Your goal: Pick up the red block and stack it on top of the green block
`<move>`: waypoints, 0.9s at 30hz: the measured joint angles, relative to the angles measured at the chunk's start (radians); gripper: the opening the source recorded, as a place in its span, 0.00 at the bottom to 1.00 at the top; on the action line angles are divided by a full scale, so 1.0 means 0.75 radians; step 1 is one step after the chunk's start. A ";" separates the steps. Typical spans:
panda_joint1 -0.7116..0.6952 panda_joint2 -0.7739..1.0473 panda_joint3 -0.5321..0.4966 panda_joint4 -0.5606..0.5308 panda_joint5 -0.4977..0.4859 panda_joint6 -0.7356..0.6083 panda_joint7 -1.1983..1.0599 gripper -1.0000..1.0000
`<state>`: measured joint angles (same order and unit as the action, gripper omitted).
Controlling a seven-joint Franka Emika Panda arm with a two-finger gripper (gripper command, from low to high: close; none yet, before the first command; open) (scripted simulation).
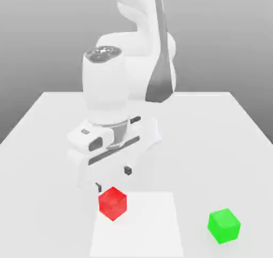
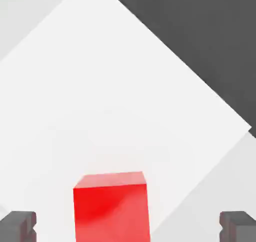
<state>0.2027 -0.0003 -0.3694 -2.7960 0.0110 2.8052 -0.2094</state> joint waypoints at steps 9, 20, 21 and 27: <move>-0.051 0.195 0.116 0.034 0.212 0.156 -0.170 0.50; -0.174 0.333 0.278 0.046 0.367 0.261 -0.279 0.00; -0.180 0.339 0.286 0.046 0.374 0.267 -0.284 0.00; -0.099 0.218 0.166 0.036 0.222 0.173 -0.178 0.00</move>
<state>0.1287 0.1630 -0.2449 -2.7689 0.1777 2.9348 -0.3427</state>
